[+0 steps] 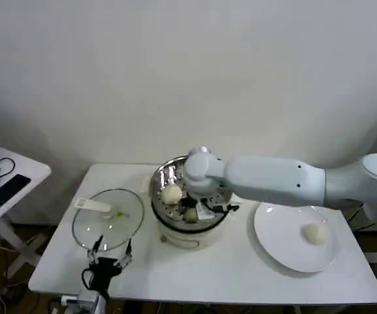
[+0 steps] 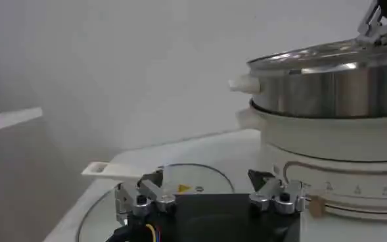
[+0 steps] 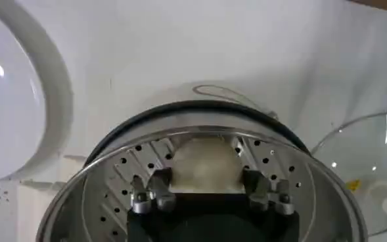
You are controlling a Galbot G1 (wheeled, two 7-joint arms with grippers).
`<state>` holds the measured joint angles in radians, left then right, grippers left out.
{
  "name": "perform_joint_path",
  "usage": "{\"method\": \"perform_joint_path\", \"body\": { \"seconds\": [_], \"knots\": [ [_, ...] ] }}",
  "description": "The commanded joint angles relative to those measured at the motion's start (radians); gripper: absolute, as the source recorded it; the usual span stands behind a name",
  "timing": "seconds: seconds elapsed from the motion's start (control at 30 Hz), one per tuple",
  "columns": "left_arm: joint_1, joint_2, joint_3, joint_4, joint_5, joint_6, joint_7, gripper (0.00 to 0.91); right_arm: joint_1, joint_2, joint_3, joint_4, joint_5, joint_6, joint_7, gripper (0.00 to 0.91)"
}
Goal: Take steamed baozi put them in steamer then cover it.
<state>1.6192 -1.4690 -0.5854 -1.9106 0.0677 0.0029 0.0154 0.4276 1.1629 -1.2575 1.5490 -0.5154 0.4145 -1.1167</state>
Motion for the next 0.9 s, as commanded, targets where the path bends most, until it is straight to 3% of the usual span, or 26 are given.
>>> {"method": "perform_joint_path", "body": {
  "seconds": [0.03, 0.43, 0.67, 0.77, 0.8, 0.83, 0.9],
  "knots": [
    [0.000, -0.005, 0.004, -0.006, -0.004, 0.001, 0.000, 0.907, -0.001, -0.005, 0.006, -0.002, -0.032, 0.028, 0.016, 0.907],
    [-0.004, -0.004, 0.005, -0.002, -0.004, 0.002, 0.000, 0.907, 0.054, -0.032, 0.029, 0.015, -0.016, 0.099, 0.006, 0.907],
    [-0.005, 0.002, 0.007, -0.003, -0.011, 0.002, 0.000, 0.907, 0.198, -0.114, 0.024, 0.036, 0.131, 0.097, -0.001, 0.907],
    [-0.011, 0.011, 0.010, -0.001, -0.012, -0.005, -0.013, 0.907, 0.338, -0.176, -0.081, 0.022, 0.378, -0.065, 0.005, 0.907],
    [-0.015, 0.011, 0.009, -0.005, -0.012, -0.016, -0.029, 0.907, 0.389, -0.210, -0.138, 0.023, 0.499, -0.174, 0.011, 0.907],
    [-0.020, 0.011, 0.006, -0.010, -0.016, -0.017, -0.051, 0.907, 0.419, -0.229, -0.168, 0.026, 0.581, -0.227, 0.015, 0.907],
    [-0.033, 0.011, -0.001, -0.020, -0.040, -0.016, -0.077, 0.907, 0.469, -0.289, -0.232, 0.025, 0.699, -0.325, 0.028, 0.907]
  ]
}}
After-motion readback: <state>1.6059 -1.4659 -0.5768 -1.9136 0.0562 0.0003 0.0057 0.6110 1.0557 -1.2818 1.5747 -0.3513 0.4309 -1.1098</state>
